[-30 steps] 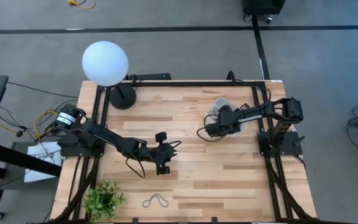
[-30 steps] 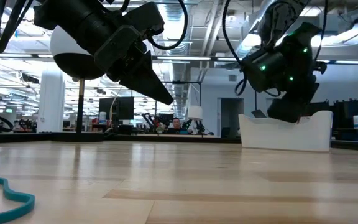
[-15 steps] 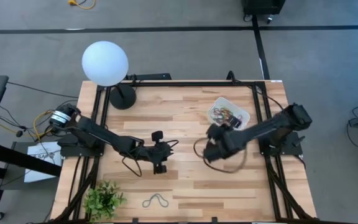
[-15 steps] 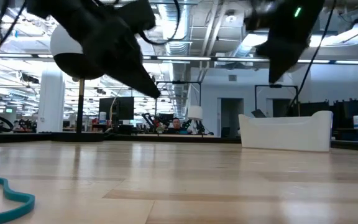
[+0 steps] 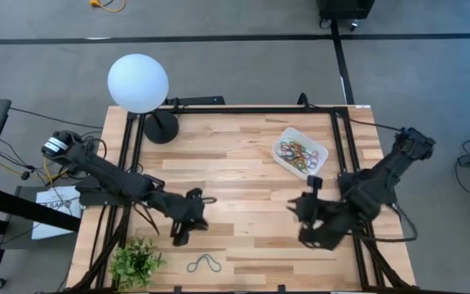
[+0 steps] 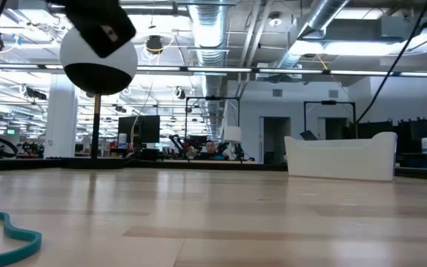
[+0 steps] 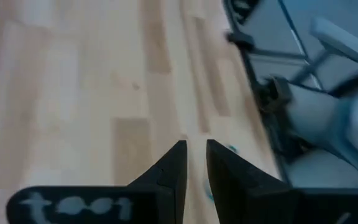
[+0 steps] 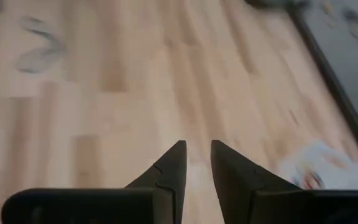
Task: Pick and place items into bin
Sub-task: Put the blue rubber band into the white bin
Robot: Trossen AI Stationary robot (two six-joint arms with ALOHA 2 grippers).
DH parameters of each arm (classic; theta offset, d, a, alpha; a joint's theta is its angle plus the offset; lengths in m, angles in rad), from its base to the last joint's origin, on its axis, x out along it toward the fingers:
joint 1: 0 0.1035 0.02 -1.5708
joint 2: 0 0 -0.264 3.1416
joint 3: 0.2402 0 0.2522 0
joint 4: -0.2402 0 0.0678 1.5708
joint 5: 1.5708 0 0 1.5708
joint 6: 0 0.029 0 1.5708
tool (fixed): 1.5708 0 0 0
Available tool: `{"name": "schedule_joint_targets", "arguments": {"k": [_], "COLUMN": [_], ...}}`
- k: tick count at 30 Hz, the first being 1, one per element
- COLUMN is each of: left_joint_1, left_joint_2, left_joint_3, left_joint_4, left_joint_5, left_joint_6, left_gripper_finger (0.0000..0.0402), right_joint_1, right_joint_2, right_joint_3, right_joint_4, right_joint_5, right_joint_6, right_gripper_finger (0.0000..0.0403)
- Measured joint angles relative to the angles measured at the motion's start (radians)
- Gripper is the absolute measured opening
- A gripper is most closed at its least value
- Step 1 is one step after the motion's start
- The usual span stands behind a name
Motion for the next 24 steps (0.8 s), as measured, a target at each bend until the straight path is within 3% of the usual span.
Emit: {"name": "schedule_joint_targets", "arguments": {"k": [4,12,19,24], "left_joint_1": [-0.053,-0.129,-0.162,-0.181], "left_joint_2": [0.038,0.201,0.312,0.344], "left_joint_3": [0.000,0.000,-0.001,-0.001], "left_joint_4": [-0.014,-0.001,0.033,0.113], "left_joint_5": [0.025,-0.015,0.001,0.020], "left_joint_6": [-0.041,-0.073,-0.096,-0.135], "left_gripper_finger": [0.0050,0.0050,0.0050,0.0050], "right_joint_1": [0.058,0.054,-0.006,-0.082], "right_joint_2": [-0.019,0.074,0.174,0.132], "right_joint_3": [0.000,0.000,-0.012,-0.151], "right_joint_4": [0.164,0.459,0.456,0.592], "right_joint_5": [-0.054,-0.341,-0.380,-0.506], "right_joint_6": [-0.175,-0.518,-0.495,-0.528], "right_gripper_finger": [0.0069,0.0069,0.0069,0.0065]}}
